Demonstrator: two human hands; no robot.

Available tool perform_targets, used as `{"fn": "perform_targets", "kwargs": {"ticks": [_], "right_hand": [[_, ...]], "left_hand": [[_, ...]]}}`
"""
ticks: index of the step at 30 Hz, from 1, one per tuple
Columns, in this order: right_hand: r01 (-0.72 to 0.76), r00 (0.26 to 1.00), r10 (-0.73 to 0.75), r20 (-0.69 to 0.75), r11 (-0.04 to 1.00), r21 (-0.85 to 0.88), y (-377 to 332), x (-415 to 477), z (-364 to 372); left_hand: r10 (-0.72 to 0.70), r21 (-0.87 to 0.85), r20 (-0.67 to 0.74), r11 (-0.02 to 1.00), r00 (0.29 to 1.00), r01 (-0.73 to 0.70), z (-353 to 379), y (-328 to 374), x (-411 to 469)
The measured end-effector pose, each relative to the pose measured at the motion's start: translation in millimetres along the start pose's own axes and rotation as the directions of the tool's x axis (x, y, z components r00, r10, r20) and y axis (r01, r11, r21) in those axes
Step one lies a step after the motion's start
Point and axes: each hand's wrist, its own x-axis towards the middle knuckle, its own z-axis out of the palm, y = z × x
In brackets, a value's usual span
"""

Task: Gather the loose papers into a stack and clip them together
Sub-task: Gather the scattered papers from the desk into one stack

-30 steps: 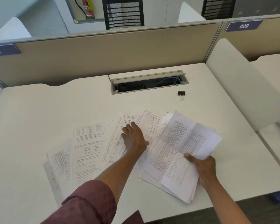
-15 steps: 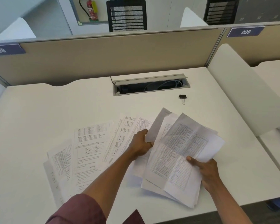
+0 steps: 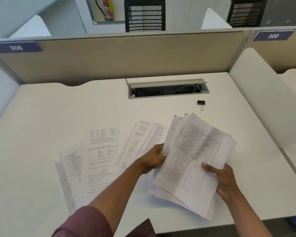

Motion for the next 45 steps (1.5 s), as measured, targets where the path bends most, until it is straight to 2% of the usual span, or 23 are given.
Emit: {"fn": "perform_targets", "kwargs": {"ticks": [3,6,8,10,12,14,16,20,25,31,36,39,42,45], "right_hand": [[-0.003,1.0,0.004,0.029,0.999,-0.043,2.3,-1.3,2.9],[0.008,1.0,-0.008,0.001,0.999,-0.036,5.8,-1.7,2.4],[0.027,1.0,-0.027,-0.016,0.999,-0.019,6.5,-2.9,1.9],[0.057,0.997,-0.057,-0.054,0.998,0.008,6.5,-3.4,-0.6],[0.08,0.993,-0.077,-0.087,0.996,0.026,6.7,-2.1,-5.2],[0.068,0.993,-0.062,-0.103,0.996,0.056,8.6,0.9,-11.4],[0.046,0.992,-0.035,-0.124,0.995,0.087,10.4,3.5,-16.8],[0.013,0.99,0.01,-0.14,0.987,0.162,10.5,5.3,-23.1],[0.0,0.995,0.015,-0.103,0.989,0.146,10.6,5.0,-20.2],[-0.002,0.997,0.008,-0.073,0.996,0.089,21.1,12.7,-18.2],[0.005,0.999,-0.003,-0.033,0.998,0.069,22.6,12.5,-8.8],[0.025,0.999,-0.022,-0.037,0.998,0.064,20.6,9.8,-2.5],[0.033,0.999,-0.032,-0.034,0.998,0.045,17.4,5.8,4.3],[0.036,0.999,-0.036,-0.02,0.999,0.029,16.2,3.1,9.4]], "left_hand": [[-0.014,0.015,0.06,1.0,0.998,0.013,0.3,4.9,0.6],[-0.049,0.026,-0.002,0.998,0.999,0.049,-2.7,6.2,6.0],[-0.053,0.005,-0.144,0.999,0.988,0.054,-6.3,7.6,8.8],[-0.031,0.131,-0.407,0.987,0.913,0.092,-10.8,7.9,12.3],[0.063,0.4,-0.629,0.881,0.775,0.253,-16.3,4.6,13.9],[0.178,0.58,-0.69,0.716,0.702,0.389,-21.0,-4.3,16.3],[0.212,0.653,-0.682,0.61,0.7,0.45,-22.6,-10.2,19.0],[0.209,0.747,-0.618,0.457,0.758,0.484,-13.2,-13.7,22.0],[0.166,0.713,-0.657,0.455,0.735,0.534,-6.8,-7.3,28.9],[0.081,0.674,-0.704,0.391,0.706,0.627,-10.7,5.8,35.0],[-0.056,0.541,-0.76,0.498,0.647,0.678,-20.1,9.3,37.1],[-0.009,0.527,-0.783,0.521,0.622,0.671,-22.6,10.0,36.3],[0.063,0.55,-0.772,0.564,0.632,0.616,-23.8,5.8,35.2],[0.077,0.538,-0.772,0.607,0.631,0.585,-23.3,3.3,31.8]]}}
